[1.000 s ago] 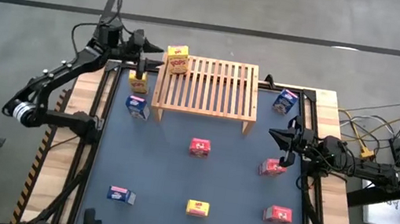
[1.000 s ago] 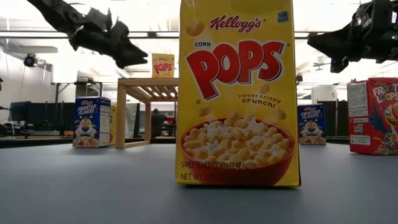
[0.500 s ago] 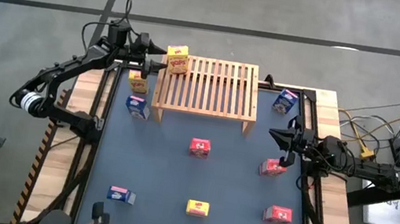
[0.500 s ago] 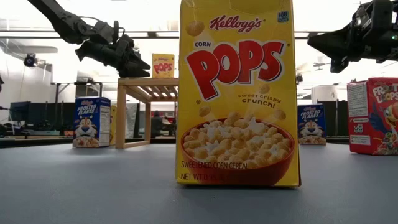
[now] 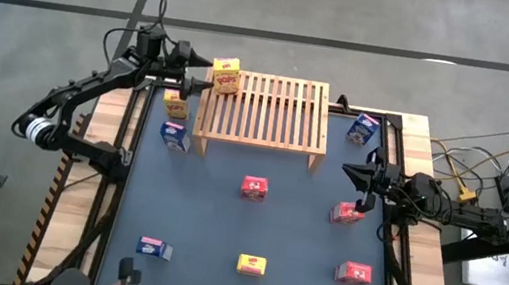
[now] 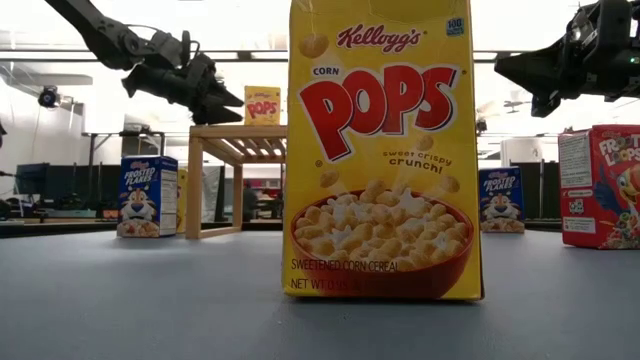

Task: Stack cereal on shelf
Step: Put the left yellow cereal box on the shelf

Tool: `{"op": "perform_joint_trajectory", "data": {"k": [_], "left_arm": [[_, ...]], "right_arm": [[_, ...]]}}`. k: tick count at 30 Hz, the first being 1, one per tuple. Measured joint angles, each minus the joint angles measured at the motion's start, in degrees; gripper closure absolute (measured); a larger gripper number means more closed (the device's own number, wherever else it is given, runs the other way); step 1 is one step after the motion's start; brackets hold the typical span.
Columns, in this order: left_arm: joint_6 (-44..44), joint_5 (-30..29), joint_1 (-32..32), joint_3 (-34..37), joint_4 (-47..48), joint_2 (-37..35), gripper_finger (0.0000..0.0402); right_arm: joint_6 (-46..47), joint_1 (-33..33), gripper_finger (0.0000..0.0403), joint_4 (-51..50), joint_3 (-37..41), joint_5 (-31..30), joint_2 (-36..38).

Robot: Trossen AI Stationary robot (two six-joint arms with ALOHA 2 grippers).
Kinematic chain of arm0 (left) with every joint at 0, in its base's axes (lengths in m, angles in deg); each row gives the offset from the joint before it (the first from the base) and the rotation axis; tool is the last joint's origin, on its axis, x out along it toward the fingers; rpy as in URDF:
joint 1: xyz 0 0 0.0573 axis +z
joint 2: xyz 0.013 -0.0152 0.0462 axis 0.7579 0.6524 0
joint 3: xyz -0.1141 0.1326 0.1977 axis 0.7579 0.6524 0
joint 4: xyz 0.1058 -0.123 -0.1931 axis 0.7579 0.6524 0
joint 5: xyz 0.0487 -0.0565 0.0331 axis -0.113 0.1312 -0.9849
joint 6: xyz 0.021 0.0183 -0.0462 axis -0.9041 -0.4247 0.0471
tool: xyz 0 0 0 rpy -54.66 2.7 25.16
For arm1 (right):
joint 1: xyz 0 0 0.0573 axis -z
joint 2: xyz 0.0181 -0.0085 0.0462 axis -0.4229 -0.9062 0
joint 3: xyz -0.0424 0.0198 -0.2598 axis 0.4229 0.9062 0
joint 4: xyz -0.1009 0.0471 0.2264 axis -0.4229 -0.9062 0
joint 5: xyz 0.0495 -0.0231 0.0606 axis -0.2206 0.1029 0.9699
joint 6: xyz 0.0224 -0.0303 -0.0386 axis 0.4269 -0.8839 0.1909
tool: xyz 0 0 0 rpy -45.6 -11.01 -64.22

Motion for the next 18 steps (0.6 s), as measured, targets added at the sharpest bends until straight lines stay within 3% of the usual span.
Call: {"op": "perform_joint_trajectory", "data": {"k": [18], "left_arm": [[3.20,0.08,-0.85,0.00,-9.91,6.68,0.0057]], "right_arm": [[-0.12,0.00,0.0380,-0.02,0.00,0.00,0.00]]}}
